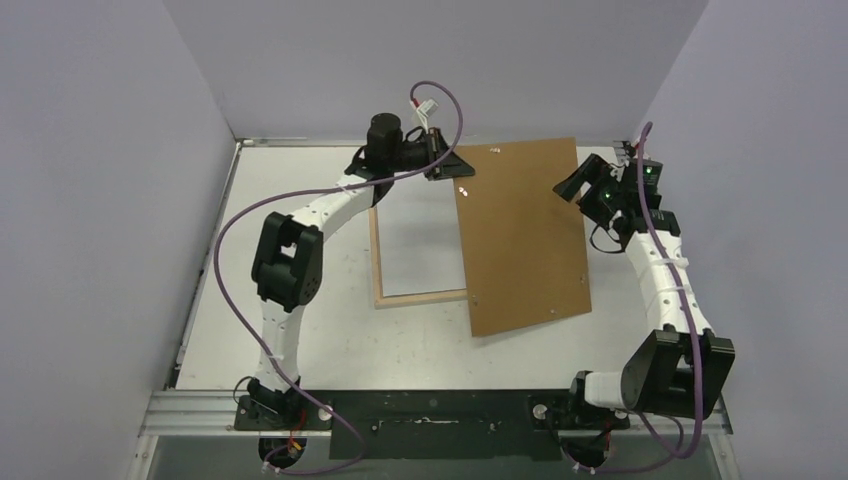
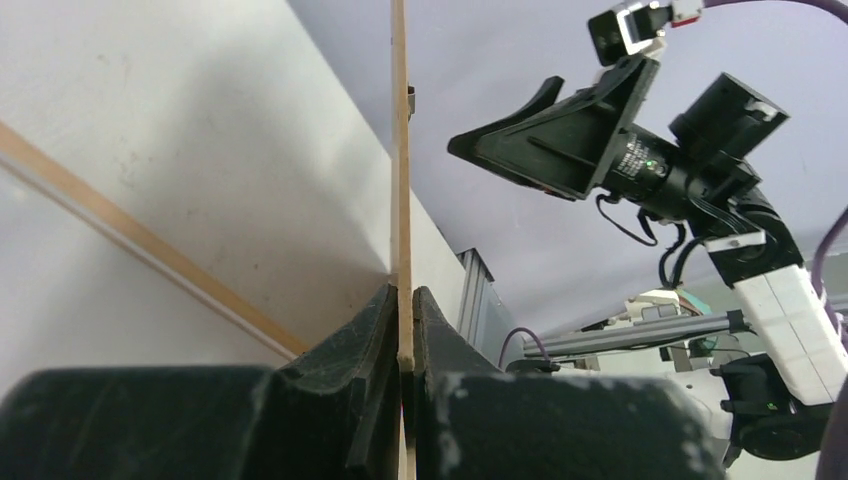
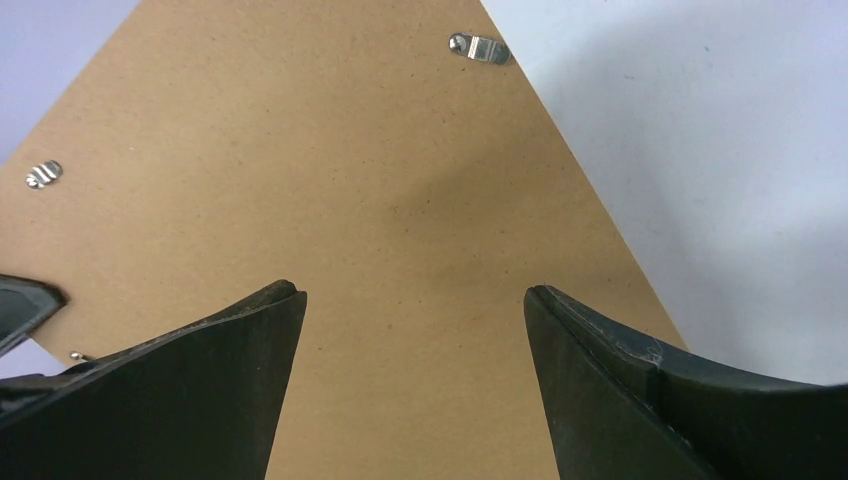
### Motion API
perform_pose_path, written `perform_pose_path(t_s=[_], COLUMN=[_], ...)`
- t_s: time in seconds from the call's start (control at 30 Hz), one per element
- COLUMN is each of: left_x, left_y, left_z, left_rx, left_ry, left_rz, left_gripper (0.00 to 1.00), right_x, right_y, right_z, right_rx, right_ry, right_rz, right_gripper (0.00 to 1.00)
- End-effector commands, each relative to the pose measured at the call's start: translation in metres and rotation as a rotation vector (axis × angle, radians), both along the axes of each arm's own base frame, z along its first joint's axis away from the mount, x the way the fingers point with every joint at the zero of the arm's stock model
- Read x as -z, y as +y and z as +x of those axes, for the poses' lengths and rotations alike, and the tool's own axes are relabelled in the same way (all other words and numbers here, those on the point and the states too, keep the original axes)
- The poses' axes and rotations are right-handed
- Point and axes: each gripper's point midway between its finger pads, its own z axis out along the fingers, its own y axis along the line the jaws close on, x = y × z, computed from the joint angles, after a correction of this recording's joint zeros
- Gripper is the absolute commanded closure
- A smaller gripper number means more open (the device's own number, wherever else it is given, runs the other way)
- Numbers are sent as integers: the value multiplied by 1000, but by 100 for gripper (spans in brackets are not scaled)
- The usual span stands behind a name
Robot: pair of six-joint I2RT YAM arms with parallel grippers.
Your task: Put the photo into the frame
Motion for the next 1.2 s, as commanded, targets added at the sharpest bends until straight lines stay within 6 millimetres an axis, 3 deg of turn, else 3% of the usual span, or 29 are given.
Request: perform_pose_path(t_s=[0.0,0.07,0.2,0.53,0.63,0.77,0.83,0.93,1.07,1.17], left_x=[-129,-147,-162,-175,-180,-187,-188,-185,-183,-184], left_y=[19,33,68,137,156,176,183,188,189,192], left_z=[-26,-25,-14,-6,-10,-16,-17,-18,-19,-20], left_rx=[29,32,11,-12,21,52,50,45,53,49], left_ry=[-256,-256,-183,-147,-137,-102,-104,-94,-77,-68], left_rz=[-205,-264,-326,-306,-311,-321,-313,-297,-291,-289], left_gripper=[100,100,100,100,100,100,100,100,100,100], right_x=[-57,-64,-77,-109,-114,-112,-108,-120,-143,-129], right_y=[5,2,-3,9,37,86,98,112,153,174], right_z=[7,5,-1,-9,-6,-11,-14,-16,-42,-55], right_rx=[-67,-52,-29,-101,-277,-512,-557,-598,-770,-828], right_ry=[-174,-190,-219,-297,-340,-354,-335,-378,-435,-365], right_rz=[-39,-37,-28,26,102,194,218,288,393,391], right_gripper=[17,17,17,14,5,4,4,5,16,30])
